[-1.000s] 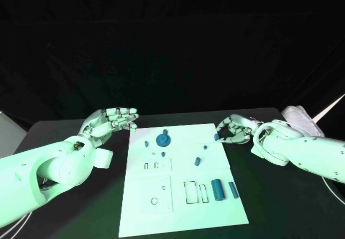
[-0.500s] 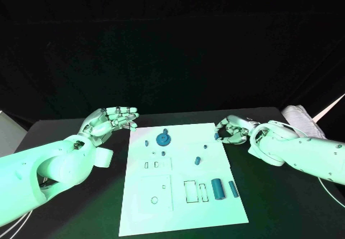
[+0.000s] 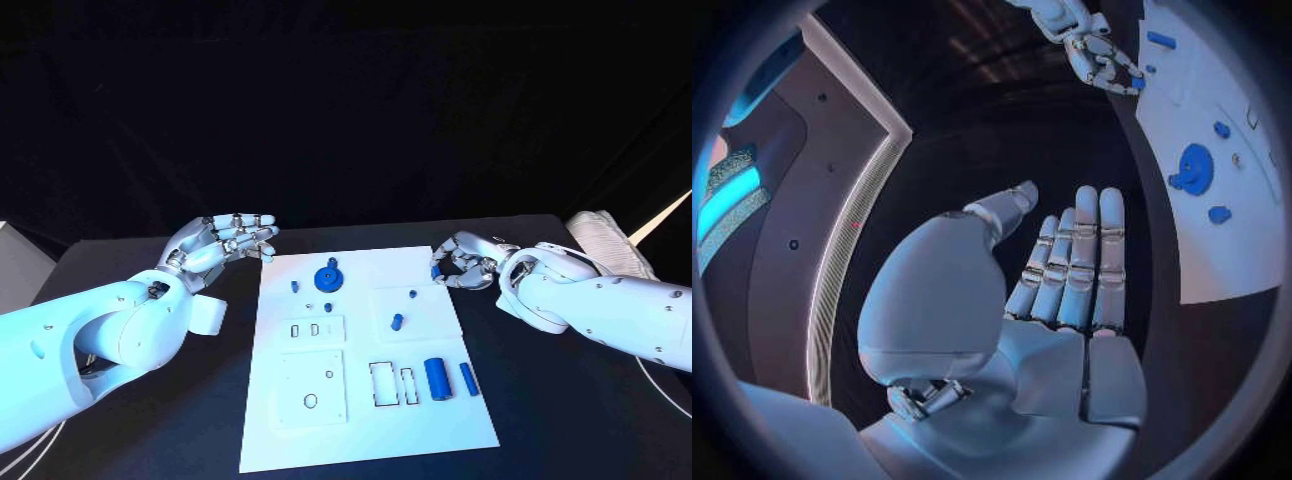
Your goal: Assemble the parts on the task board
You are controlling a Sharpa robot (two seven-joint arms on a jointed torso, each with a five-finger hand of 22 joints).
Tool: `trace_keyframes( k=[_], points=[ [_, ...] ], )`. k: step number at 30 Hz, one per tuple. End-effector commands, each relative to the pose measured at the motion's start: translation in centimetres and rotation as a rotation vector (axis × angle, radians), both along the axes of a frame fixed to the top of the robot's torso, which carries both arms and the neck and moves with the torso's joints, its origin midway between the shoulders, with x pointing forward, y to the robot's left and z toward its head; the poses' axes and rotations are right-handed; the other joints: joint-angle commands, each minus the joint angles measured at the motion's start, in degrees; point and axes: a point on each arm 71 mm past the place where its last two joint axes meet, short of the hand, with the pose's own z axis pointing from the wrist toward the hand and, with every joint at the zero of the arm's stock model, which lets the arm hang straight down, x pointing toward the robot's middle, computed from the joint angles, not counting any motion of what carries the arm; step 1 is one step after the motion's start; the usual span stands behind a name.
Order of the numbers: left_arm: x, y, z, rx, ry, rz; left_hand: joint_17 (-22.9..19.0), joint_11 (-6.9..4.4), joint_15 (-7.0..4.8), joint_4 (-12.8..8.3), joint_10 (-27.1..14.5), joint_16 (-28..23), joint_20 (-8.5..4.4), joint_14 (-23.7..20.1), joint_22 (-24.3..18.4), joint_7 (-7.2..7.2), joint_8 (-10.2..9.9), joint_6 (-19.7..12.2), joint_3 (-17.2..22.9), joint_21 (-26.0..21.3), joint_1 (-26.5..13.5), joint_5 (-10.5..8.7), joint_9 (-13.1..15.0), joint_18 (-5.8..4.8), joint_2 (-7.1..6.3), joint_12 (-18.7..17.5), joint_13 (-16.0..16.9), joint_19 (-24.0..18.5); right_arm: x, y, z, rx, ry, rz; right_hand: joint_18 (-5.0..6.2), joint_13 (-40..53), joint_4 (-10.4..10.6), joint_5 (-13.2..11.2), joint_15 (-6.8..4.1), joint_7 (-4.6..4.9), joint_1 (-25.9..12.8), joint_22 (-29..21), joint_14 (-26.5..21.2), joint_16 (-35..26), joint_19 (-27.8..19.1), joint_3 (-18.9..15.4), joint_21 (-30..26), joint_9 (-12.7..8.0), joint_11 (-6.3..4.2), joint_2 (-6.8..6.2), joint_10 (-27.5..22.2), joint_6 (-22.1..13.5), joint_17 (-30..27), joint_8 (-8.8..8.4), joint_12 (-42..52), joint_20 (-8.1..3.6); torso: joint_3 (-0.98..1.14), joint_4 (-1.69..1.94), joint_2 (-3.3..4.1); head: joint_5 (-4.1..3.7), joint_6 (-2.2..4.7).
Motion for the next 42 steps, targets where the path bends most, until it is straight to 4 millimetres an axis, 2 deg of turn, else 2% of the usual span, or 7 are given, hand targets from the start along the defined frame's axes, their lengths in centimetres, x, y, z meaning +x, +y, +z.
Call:
trace_keyframes(
  k=[1, 10, 15, 18, 28, 34, 42],
  points=[
    [-0.1, -0.2, 0.1, -0.007, -0.009, -0.019, 0.0, 0.04, -0.15, 0.1, 0.2, 0.4, -0.17, -0.3, 0.1, 0.64, -0.2, 0.5, 0.2, 0.2, 0.2, -0.01, -0.1, 0.22, 0.04, -0.2, 0.0, -0.4, 0.0, 0.1, -0.1, -0.012, 0.000, 0.006, -0.38, 11.2, 0.0, -0.3, -0.39, -0.03, -0.2, 15.1, 6.1, 0.2, 6.0, 0.4, 0.3, 0.0, -0.41, 0.46, 2.2, 0.5, 15.1, 0.40, 0.2, -0.49, 0.00, 0.03, 0.04, -0.02, -0.04],
    [-0.1, -0.1, 0.1, -0.006, -0.008, -0.017, 0.0, 0.04, -0.15, 0.1, 0.2, 0.4, -0.17, -0.3, 0.1, 0.64, -0.2, 0.5, 0.2, 0.2, 0.2, -0.01, -0.1, 0.22, 0.04, -0.2, 0.0, -0.4, 0.1, 0.3, -0.2, -0.019, -0.001, -0.005, -0.38, 11.4, 0.1, -0.7, -0.52, -0.15, -0.6, 15.1, 6.1, 0.2, 6.0, 0.9, 0.3, -0.1, -0.53, 0.50, 2.4, 0.9, 15.1, 0.62, 0.4, -0.65, 0.02, 0.02, 0.04, 0.00, -0.16],
    [-0.1, -0.1, 0.1, -0.005, -0.008, -0.017, 0.0, 0.04, -0.15, 0.1, 0.2, 0.4, -0.17, -0.3, 0.1, 0.64, -0.2, 0.5, 0.2, 0.2, 0.2, -0.01, -0.1, 0.22, 0.04, -0.2, 0.0, -0.4, 0.1, 0.2, -0.3, -0.027, -0.014, -0.018, -0.38, 11.7, -0.2, -0.8, -0.65, -0.36, -0.7, 15.1, 6.1, 0.2, 6.0, 1.9, 0.3, 0.0, -0.75, 1.04, 2.7, 1.6, 15.1, 1.09, 0.6, -0.80, 0.02, 0.04, 0.02, 0.03, -0.29],
    [-0.1, -0.1, 0.1, -0.005, -0.007, -0.016, 0.0, 0.04, -0.15, 0.1, 0.2, 0.4, -0.17, -0.3, 0.1, 0.64, -0.2, 0.5, 0.2, 0.2, 0.2, -0.01, -0.1, 0.22, 0.04, -0.2, 0.0, -0.4, 0.1, 0.3, -0.1, -0.025, -0.044, -0.017, -0.38, 11.8, -0.6, -0.7, -0.81, -0.61, -0.7, 15.1, 6.1, 0.2, 6.0, 3.2, 0.3, 0.1, -0.98, 1.82, 2.8, 2.4, 15.1, 1.72, 0.7, -0.95, 0.01, 0.02, 0.01, 0.02, -0.34],
    [-0.1, 0.0, 0.1, -0.005, -0.007, -0.015, 0.0, 0.04, -0.15, 0.1, 0.2, 0.4, -0.17, -0.3, 0.1, 0.64, -0.2, 0.5, 0.2, 0.2, 0.2, -0.01, -0.1, 0.22, 0.04, -0.2, 0.0, -0.4, -0.1, 0.7, 0.3, -0.008, -0.109, -0.018, -0.38, 11.8, -1.2, -2.0, -1.04, -0.93, -1.5, 15.1, 6.1, 0.2, 6.0, 4.9, 0.3, 0.4, -1.28, 2.18, 2.9, 3.3, 15.1, 2.73, 0.8, -1.18, 0.04, -0.04, 0.01, 0.09, -0.38],
    [-0.1, 0.1, 0.1, -0.004, -0.006, -0.014, 0.0, 0.04, -0.15, 0.1, 0.2, 0.4, -0.17, -0.3, 0.1, 0.64, -0.2, 0.5, 0.2, 0.2, 0.2, -0.01, -0.1, 0.22, 0.04, -0.2, 0.0, -0.4, -0.6, 1.3, 0.9, 0.012, -0.141, -0.022, -0.38, 11.4, -1.6, -1.6, -0.99, -0.84, -1.6, 15.1, 6.1, 0.2, 6.0, 5.7, 0.3, 0.4, -1.27, 2.47, 2.5, 3.1, 15.1, 2.91, 0.3, -1.20, 0.06, -0.09, -0.02, 0.13, -0.38],
    [-0.1, 0.0, 0.1, -0.004, -0.005, -0.014, 0.0, 0.07, -0.12, 0.1, 0.1, 0.5, -0.15, -0.4, 0.2, 0.68, -0.2, 0.4, 0.3, 0.5, 0.2, -0.02, -0.1, 0.21, 0.03, -0.2, 0.0, -0.6, -1.2, 3.2, 2.4, 0.047, -0.143, -0.033, -0.38, 11.2, -1.6, -2.1, -0.95, -0.81, -2.2, 15.1, 6.1, 0.2, 6.0, 6.1, 0.3, 0.5, -1.23, 2.58, 2.3, 3.1, 15.1, 3.12, 0.1, -1.17, -0.07, -0.08, -0.30, 0.30, -0.58]
  ],
)
